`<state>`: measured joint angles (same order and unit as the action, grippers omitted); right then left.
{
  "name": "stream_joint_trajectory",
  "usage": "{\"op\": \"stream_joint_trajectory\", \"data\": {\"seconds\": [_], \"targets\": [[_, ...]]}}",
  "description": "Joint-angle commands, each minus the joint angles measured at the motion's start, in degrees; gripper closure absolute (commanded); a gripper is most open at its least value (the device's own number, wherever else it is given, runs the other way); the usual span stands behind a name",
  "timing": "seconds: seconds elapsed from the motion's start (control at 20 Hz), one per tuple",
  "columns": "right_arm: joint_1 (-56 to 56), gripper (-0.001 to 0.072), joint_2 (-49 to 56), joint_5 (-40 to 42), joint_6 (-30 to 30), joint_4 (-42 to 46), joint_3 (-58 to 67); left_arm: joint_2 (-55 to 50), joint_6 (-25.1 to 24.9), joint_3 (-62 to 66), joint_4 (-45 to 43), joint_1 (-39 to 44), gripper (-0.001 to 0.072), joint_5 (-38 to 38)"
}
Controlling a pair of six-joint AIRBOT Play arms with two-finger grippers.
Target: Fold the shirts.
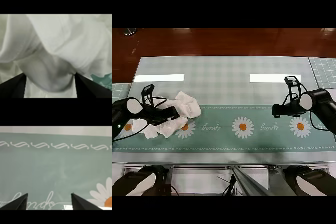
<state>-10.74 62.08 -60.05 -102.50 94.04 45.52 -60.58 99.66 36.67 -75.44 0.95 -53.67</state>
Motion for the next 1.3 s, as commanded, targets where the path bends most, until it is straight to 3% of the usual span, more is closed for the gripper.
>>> {"op": "stream_joint_trajectory", "data": {"seconds": [0.0,0.1,0.15,0.2,0.25,0.35,0.45,0.7,0.9,1.25], "targets": [[-0.1,0.0089,0.0,0.3,0.2,-1.2,0.0,-3.8,0.1,-0.9,4.0,-0.2,0.0007,4.7],[-0.1,0.0089,0.0,0.5,0.2,-1.7,0.0,-5.0,0.0,-0.9,5.2,-0.1,0.0014,6.2],[-0.1,0.0089,-0.3,1.3,1.0,-2.4,0.0,-5.4,-0.2,-0.9,5.5,0.3,0.0146,6.6],[-0.1,0.0089,-1.1,2.4,2.2,-3.0,0.2,-5.7,-3.0,-0.8,7.3,0.7,0.0582,6.5],[-0.1,0.0089,-2.1,2.5,2.6,-3.1,0.8,-5.7,-7.6,-0.5,10.4,1.0,0.0678,6.3],[-0.1,0.0089,-5.0,1.7,2.7,-2.3,2.9,-5.5,-16.1,3.1,19.9,1.0,0.0678,3.1],[-0.1,0.0089,-8.6,0.3,2.7,-0.9,4.5,-3.7,-20.7,10.6,26.6,1.4,0.0679,-0.4],[-0.1,0.0089,-19.3,-6.3,2.7,-1.4,4.7,3.6,-21.0,36.6,27.5,5.7,0.0681,-1.0],[-0.1,0.0089,-27.3,-6.7,2.2,-3.5,4.7,3.4,-18.8,54.5,27.5,10.3,0.0681,-0.8],[-0.1,0.0089,-34.2,-7.1,1.4,-6.1,4.7,3.4,-16.5,66.4,27.5,19.8,0.068,7.4]]}}
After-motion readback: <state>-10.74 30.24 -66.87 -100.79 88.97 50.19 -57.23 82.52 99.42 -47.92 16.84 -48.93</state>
